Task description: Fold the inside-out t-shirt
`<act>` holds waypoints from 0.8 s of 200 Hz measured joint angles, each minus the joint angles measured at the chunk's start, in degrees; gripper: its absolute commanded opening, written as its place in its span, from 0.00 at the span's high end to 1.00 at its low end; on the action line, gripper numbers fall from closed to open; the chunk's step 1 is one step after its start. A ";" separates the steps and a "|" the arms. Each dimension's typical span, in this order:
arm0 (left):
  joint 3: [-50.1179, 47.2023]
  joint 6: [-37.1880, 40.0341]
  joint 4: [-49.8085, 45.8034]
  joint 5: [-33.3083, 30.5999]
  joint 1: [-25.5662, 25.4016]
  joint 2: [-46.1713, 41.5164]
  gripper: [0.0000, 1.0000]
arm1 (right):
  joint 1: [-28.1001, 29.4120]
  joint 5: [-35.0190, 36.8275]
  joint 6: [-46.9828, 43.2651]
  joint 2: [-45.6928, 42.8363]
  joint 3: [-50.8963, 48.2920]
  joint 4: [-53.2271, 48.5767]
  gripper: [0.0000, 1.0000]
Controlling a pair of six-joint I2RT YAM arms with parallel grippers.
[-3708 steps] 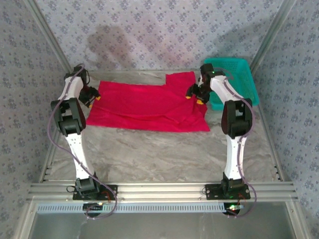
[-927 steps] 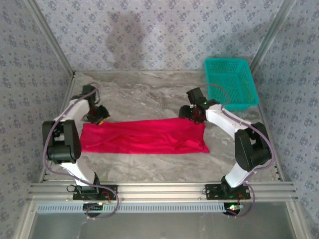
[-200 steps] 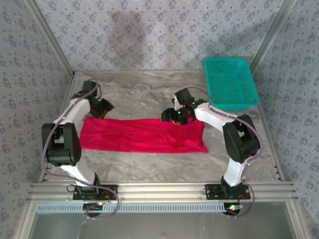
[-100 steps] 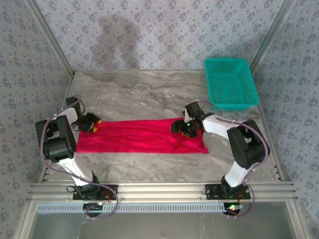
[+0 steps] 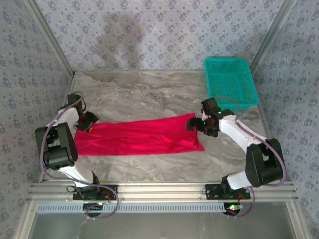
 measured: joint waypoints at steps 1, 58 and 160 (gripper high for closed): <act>0.00 0.00 -0.02 0.04 -0.02 -0.04 0.57 | -0.11 0.07 -0.13 0.33 0.04 -0.07 0.01; -0.87 0.59 0.07 2.10 -0.22 -0.76 0.57 | 0.94 0.94 -2.78 11.93 3.91 0.70 0.21; -5.84 -0.11 0.63 6.12 0.07 -4.02 0.57 | 4.24 9.53 -0.72 17.18 7.30 -2.82 1.00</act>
